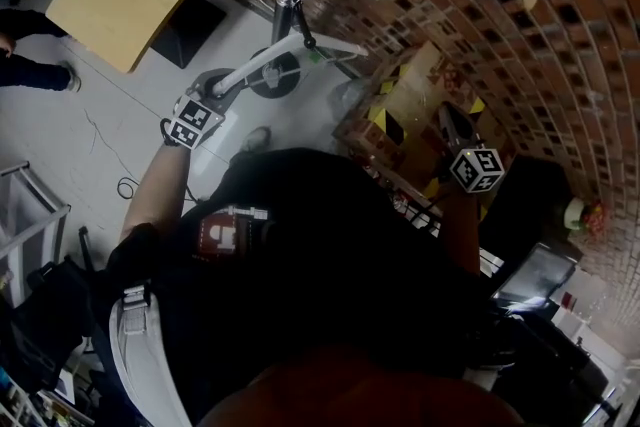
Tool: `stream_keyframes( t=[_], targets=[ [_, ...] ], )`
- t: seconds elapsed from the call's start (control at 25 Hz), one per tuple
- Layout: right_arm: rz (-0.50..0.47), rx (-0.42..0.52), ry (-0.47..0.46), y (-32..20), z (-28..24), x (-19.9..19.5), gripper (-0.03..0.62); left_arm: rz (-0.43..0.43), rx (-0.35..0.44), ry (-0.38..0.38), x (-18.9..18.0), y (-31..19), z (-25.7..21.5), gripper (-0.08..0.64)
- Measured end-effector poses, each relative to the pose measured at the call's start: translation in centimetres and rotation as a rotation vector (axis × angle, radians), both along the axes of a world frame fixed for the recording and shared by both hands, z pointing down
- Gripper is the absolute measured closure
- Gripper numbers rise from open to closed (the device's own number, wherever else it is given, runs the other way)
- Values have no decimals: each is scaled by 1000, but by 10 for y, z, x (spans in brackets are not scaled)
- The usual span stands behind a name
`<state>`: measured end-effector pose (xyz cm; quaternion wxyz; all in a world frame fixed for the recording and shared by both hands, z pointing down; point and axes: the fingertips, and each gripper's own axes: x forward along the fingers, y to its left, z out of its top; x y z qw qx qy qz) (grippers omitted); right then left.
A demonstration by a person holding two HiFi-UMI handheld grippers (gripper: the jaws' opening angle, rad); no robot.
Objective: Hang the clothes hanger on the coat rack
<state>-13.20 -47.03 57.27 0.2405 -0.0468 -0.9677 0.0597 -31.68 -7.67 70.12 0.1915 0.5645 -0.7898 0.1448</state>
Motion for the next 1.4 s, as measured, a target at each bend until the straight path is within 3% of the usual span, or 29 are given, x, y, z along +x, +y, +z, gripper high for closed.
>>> stream_keyframes(
  t=[0.24,0.48,0.8,1.0,1.08,1.2,1.4],
  targets=[
    [1,2,13,0,3,2,578,-103,-80,101,-22,-3,55,491],
    [-4,0,13,6,4,-1,578,-111,-111,188,-27,-15,78,481],
    [9,-17,3,4,6,3,578,-266,-130,259,-32,11,95,259],
    [14,-22,-9,1,7,5,578,-380,-202,262,-14,46,114,244],
    [21,-21,-22,0,4,6,578,-369,-204,287,5,49,115,244],
    [30,-24,-35,-1,0,10,578,-283,-154,316,34,30,97,244],
    [58,-43,-58,2,-1,26,578,-16,50,354,58,-53,32,278]
  ],
)
